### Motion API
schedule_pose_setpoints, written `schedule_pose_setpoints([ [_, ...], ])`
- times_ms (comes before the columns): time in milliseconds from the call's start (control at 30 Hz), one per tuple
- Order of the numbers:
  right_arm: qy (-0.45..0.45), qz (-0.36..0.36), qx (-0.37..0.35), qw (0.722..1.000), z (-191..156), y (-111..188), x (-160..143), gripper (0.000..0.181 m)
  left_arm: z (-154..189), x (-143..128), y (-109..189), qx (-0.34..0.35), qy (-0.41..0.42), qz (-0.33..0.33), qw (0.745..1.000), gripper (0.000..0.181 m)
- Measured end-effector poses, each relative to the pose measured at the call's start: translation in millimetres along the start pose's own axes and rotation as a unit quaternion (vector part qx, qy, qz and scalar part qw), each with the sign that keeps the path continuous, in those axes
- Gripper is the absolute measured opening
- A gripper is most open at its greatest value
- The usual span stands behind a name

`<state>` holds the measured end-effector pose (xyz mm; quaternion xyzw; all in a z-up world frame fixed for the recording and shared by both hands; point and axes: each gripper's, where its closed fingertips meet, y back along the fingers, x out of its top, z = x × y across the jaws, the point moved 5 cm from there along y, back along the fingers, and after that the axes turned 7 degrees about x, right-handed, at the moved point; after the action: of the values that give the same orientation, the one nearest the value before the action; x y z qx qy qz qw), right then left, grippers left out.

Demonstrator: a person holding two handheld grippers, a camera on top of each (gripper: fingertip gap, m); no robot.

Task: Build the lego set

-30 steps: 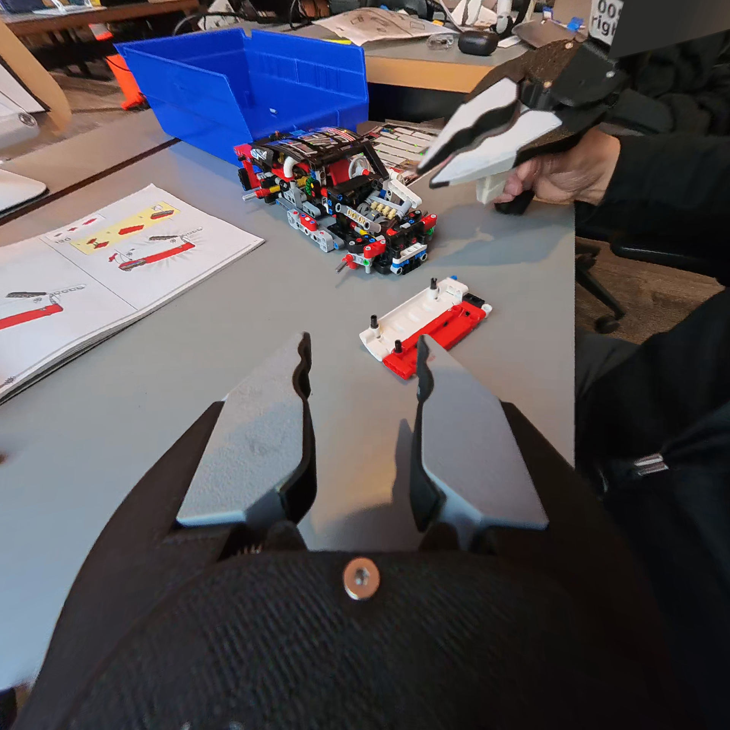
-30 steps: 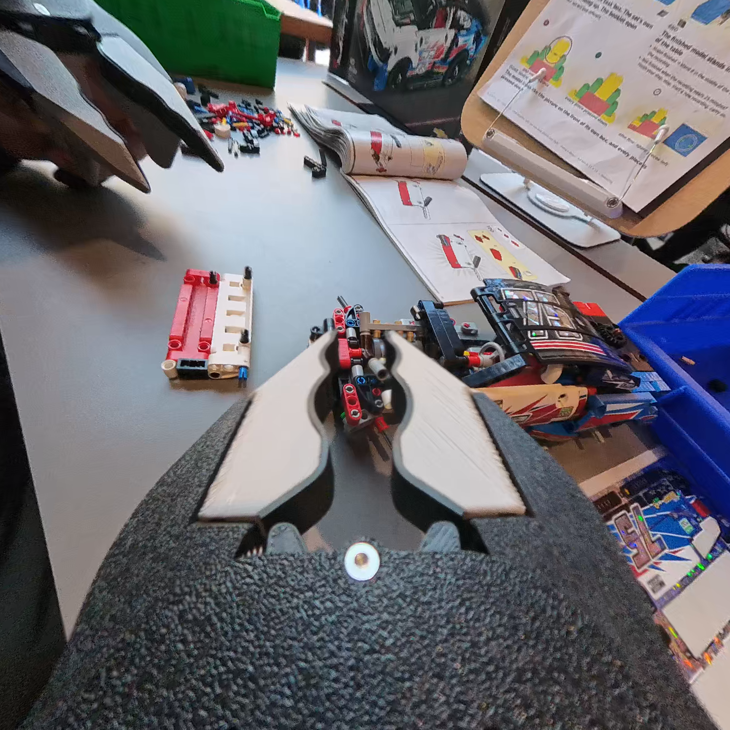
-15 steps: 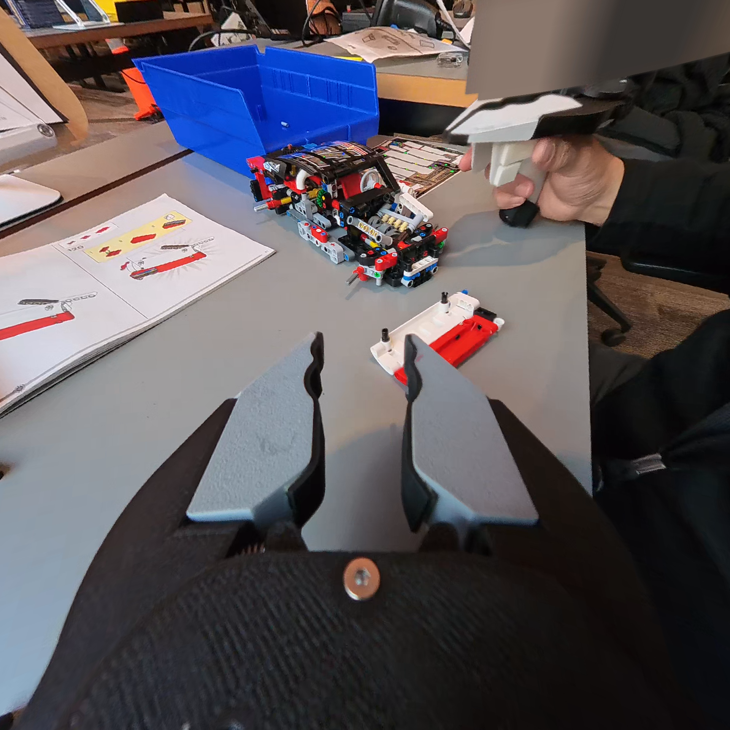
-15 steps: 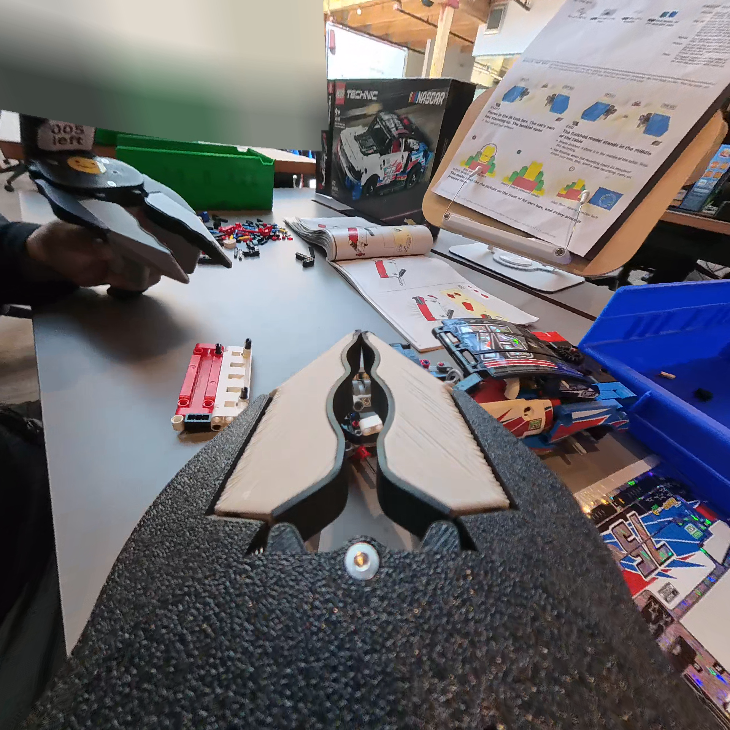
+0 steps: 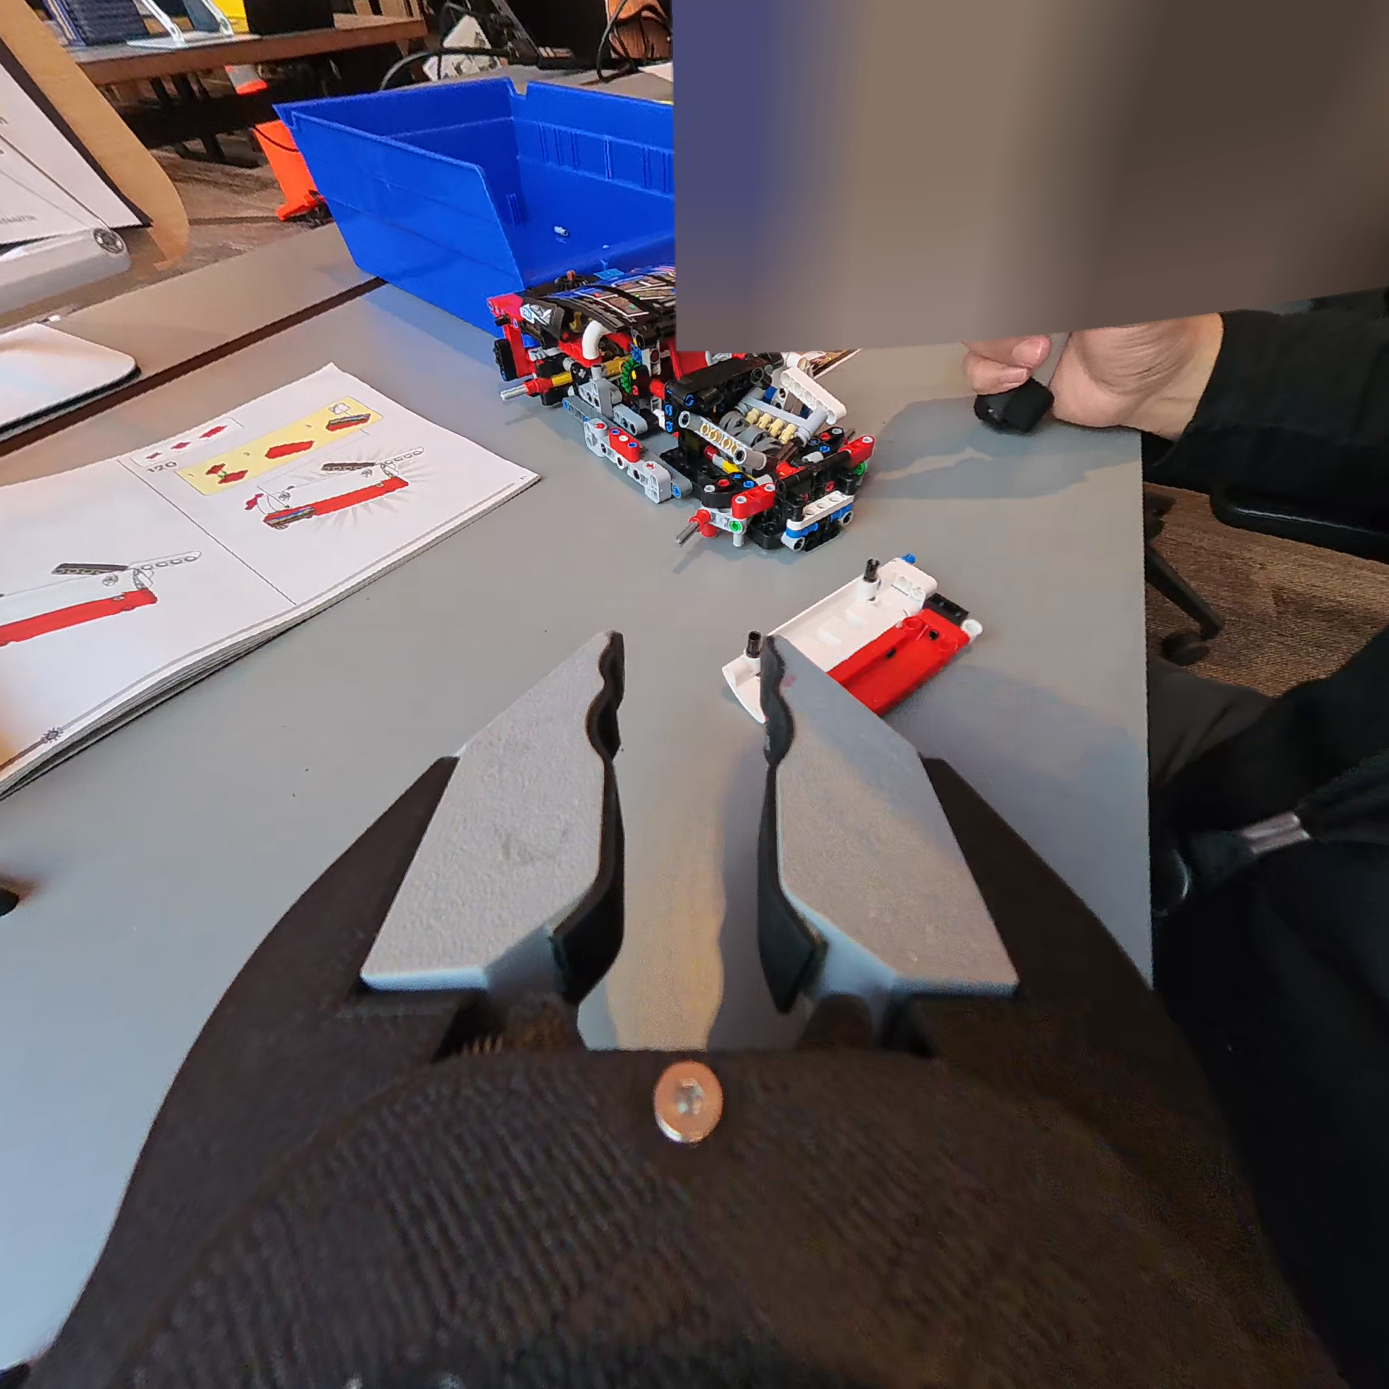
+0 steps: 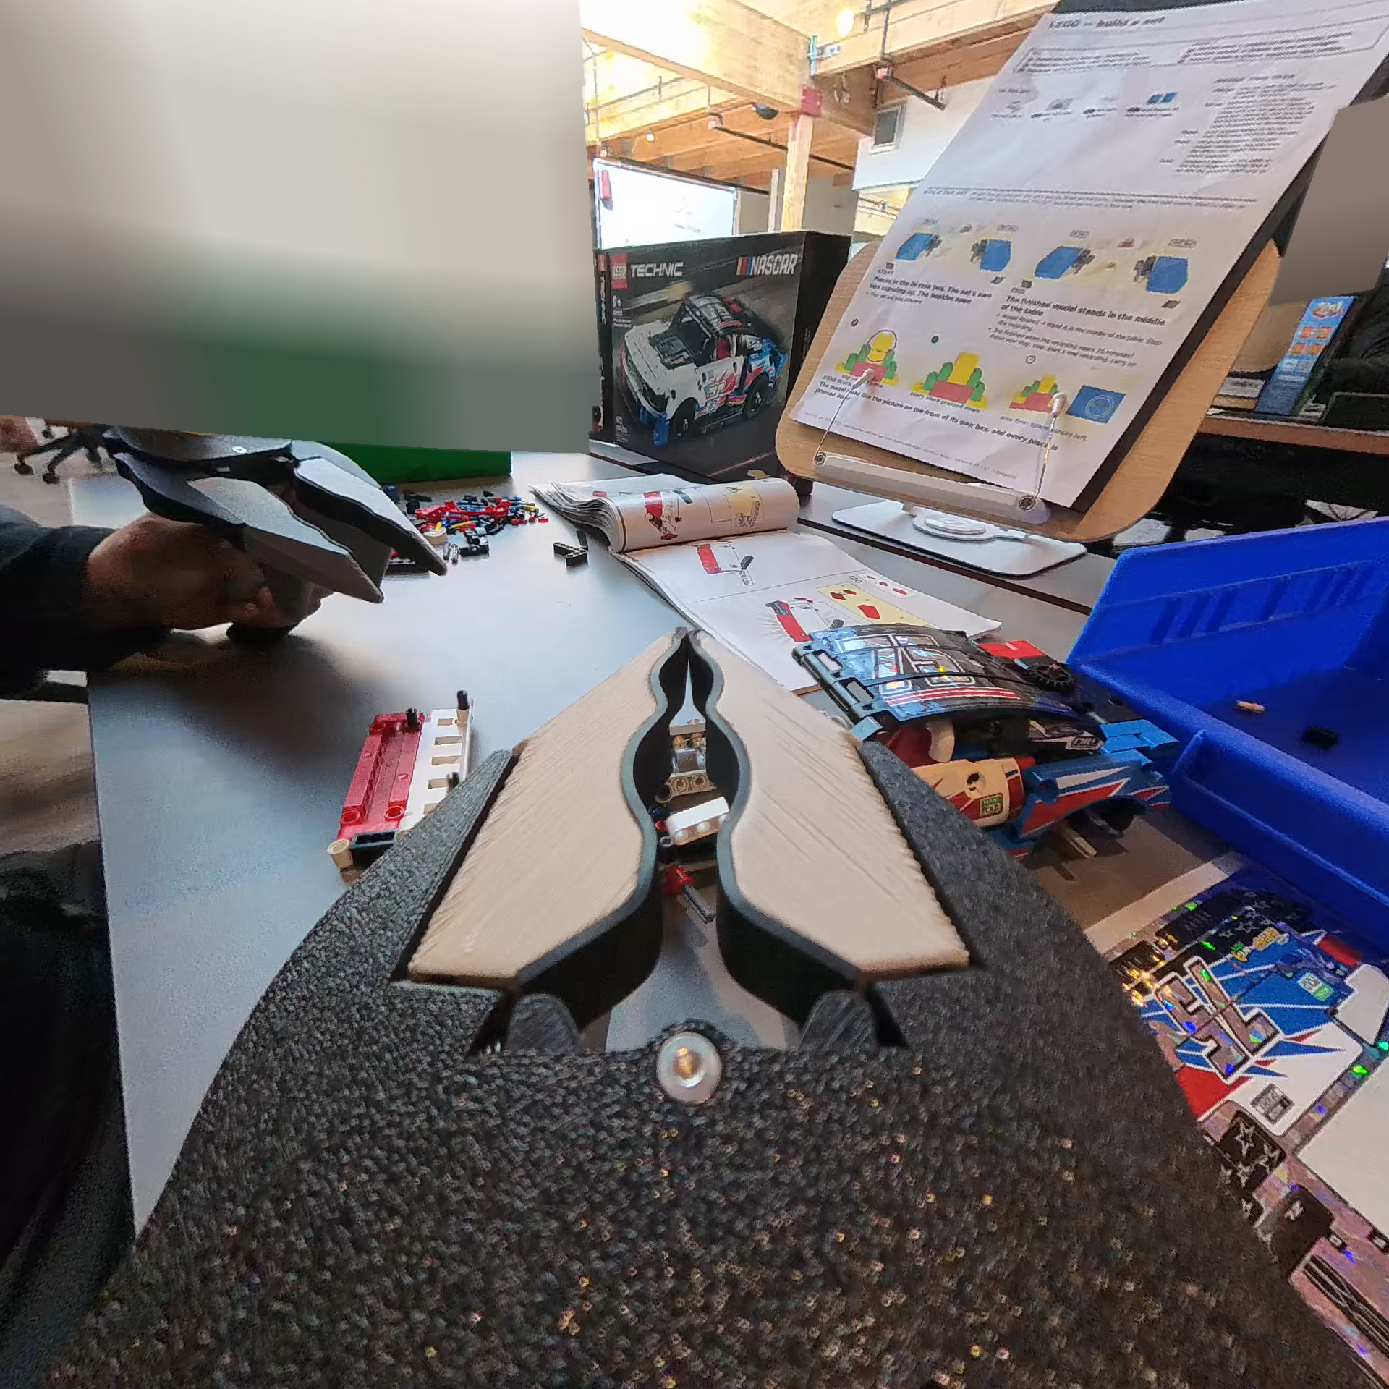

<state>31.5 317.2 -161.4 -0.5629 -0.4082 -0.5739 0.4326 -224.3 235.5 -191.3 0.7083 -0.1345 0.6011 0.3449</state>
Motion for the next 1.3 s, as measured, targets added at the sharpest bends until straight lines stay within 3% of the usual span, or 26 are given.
schedule_pose_setpoints([
  [1300, -0.029, 0.037, -0.012, 0.999, 8.5, 6.2, 4.4, 0.000, 0.8, -0.3, -2.3, -0.009, 0.001, -0.006, 1.000, 0.028],
])
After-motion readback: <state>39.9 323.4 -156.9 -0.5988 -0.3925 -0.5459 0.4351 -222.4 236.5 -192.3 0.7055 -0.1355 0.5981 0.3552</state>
